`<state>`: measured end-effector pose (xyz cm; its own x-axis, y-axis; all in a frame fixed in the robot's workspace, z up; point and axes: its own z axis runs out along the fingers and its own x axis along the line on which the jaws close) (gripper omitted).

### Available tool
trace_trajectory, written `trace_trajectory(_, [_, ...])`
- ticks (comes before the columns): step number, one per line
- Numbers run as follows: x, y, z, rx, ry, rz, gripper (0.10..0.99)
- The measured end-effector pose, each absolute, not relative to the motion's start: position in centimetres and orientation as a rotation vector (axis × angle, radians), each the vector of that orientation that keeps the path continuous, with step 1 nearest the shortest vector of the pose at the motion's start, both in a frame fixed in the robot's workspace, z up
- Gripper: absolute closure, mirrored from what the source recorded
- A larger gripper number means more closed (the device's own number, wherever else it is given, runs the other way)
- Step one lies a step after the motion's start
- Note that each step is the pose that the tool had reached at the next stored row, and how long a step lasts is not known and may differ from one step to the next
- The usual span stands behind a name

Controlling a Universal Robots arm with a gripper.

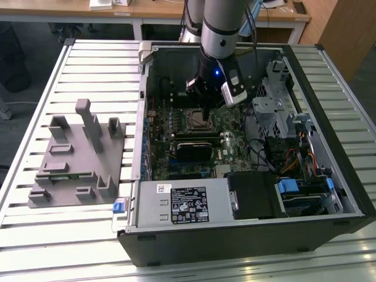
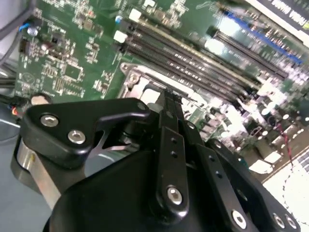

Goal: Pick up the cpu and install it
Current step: 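Install the second cpu locking lever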

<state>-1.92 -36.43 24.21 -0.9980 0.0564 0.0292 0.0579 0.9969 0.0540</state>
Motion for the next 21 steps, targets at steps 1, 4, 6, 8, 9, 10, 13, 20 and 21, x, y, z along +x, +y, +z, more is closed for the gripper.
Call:
trace_trajectory(1, [-2.0, -36.6, 24.2, -0.089, -3.112, -0.086, 0.98])
trace_trajectory(4, [-2.5, -36.8, 24.0, -0.088, -3.112, -0.085, 0.98])
trace_trajectory(6, [-3.1, -36.8, 24.0, -0.087, -3.112, -0.086, 0.98])
trace_trajectory(8, [-3.4, -36.9, 23.9, -0.087, -3.112, -0.086, 0.98])
trace_trajectory(9, [-3.6, -37.0, 23.8, -0.087, -3.111, -0.086, 0.98])
trace_trajectory(10, [-3.8, -37.0, 23.8, -0.086, -3.111, -0.086, 0.98])
trace_trajectory(13, [-4.5, -37.1, 23.6, -0.086, -3.112, -0.086, 0.98])
trace_trajectory(20, [-4.8, -37.2, 22.7, -0.086, -3.11, -0.088, 0.98])
trace_trajectory(21, [-4.9, -37.3, 22.6, -0.086, -3.11, -0.09, 0.98])
